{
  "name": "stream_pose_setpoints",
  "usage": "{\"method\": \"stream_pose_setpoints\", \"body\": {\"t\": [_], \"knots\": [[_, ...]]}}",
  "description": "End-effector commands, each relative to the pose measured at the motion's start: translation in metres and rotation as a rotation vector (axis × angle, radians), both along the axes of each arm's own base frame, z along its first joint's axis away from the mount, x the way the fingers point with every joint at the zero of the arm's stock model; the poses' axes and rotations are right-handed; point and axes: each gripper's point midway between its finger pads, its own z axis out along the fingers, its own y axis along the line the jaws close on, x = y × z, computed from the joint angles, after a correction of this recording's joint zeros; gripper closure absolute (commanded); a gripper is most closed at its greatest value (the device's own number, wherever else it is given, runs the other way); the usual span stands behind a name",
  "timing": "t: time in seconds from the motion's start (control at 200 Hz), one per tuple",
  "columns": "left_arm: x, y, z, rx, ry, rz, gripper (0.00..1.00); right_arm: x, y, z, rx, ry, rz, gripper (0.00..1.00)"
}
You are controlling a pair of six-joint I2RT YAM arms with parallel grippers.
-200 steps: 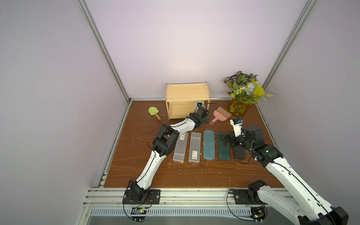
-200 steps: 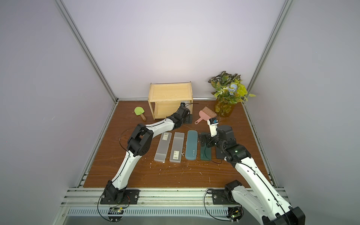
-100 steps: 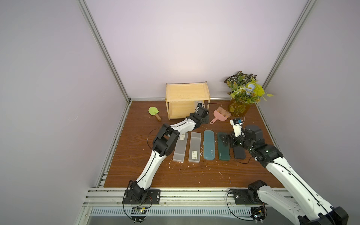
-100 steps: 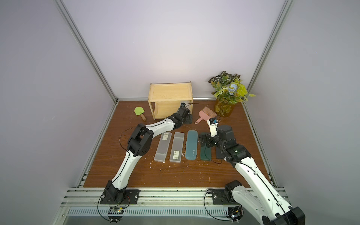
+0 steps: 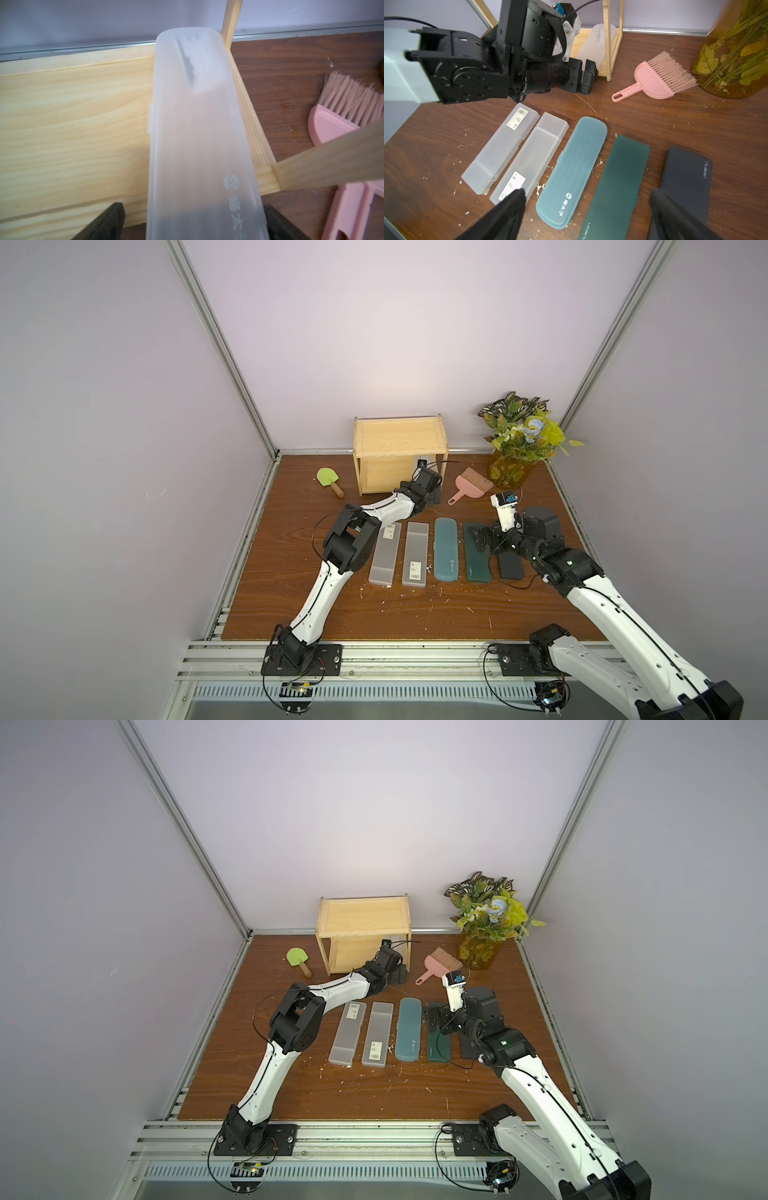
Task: Remove the pencil cases from the shelf
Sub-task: Pick up the pencil case from the shelf.
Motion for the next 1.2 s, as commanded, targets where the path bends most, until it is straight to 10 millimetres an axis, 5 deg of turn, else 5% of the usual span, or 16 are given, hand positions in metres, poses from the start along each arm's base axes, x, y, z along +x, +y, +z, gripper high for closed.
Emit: {"method": "stream_pose_setpoints", "body": {"t": [0.0,0.525,0.756,1.191], "knots": [[-0.004,0.022,-0.010,0.046,0.046,0.023,0.01,0.004,0.001,0.002,0.007,-0.013,-0.002,0.01],[0.001,-0.005,-0.003,-0.041,0.068,-0.068,0.01,0.005,0.000,0.004,-0.003,-0.013,-0.003,0.01],[0.001,-0.005,-0.009,-0.034,0.083,-0.068,0.17,0.006,0.000,0.003,-0.006,-0.012,-0.004,0.01],[-0.003,-0.005,-0.020,-0.029,0.116,-0.075,0.08,0.005,0.000,0.000,-0.002,-0.007,-0.004,0.01]]}}
